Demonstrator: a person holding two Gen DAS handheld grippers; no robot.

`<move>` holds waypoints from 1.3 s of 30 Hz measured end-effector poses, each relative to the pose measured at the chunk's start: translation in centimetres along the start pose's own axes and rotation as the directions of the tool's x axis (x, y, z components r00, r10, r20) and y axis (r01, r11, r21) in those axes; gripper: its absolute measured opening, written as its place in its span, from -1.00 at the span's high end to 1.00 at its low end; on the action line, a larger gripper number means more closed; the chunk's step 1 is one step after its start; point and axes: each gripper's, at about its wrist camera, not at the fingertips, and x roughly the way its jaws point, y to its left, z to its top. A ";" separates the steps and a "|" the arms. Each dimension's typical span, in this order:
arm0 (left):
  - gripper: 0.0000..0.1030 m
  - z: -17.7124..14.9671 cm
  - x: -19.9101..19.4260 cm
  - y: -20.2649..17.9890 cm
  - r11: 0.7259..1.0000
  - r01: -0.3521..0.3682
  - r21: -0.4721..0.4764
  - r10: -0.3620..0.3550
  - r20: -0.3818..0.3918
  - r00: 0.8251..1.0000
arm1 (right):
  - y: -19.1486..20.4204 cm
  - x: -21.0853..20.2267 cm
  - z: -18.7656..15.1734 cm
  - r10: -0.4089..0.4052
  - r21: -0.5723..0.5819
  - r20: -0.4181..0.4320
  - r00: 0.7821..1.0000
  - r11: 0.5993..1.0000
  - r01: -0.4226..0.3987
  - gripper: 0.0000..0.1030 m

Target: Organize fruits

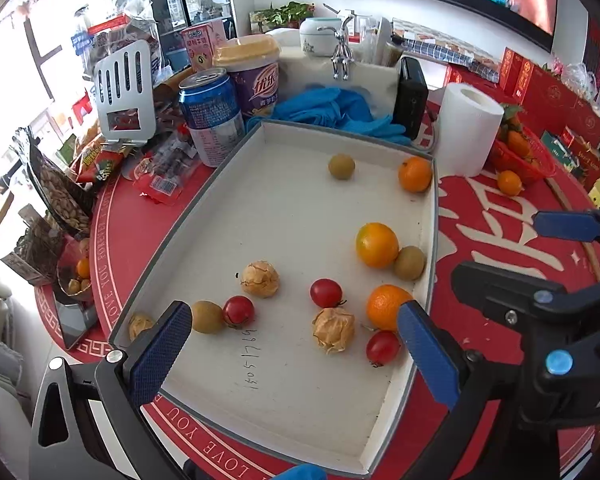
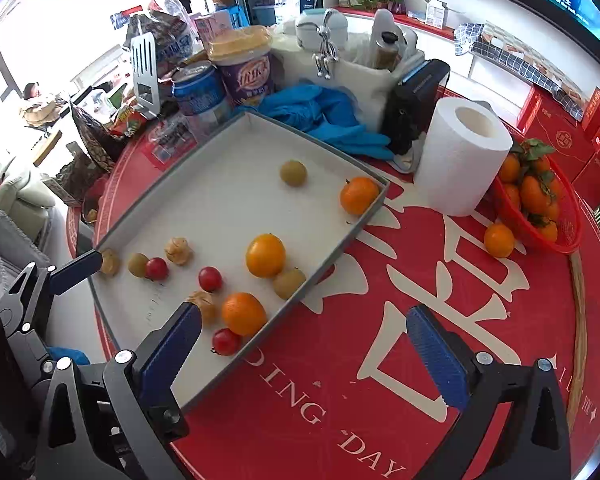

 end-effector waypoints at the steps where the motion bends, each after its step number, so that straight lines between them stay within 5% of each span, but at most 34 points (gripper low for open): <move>1: -0.99 -0.1 0.2 -0.1 1.000 -0.007 0.005 0.007 -0.002 1.000 | -0.1 0.2 0.0 -0.002 0.001 -0.002 1.000 1.000 0.002 -1.00; 39: -0.99 -0.5 1.1 -1.3 0.999 0.025 0.046 -0.023 -0.041 0.999 | 0.8 1.4 -0.5 -0.142 -0.072 0.021 0.990 0.987 0.143 -1.00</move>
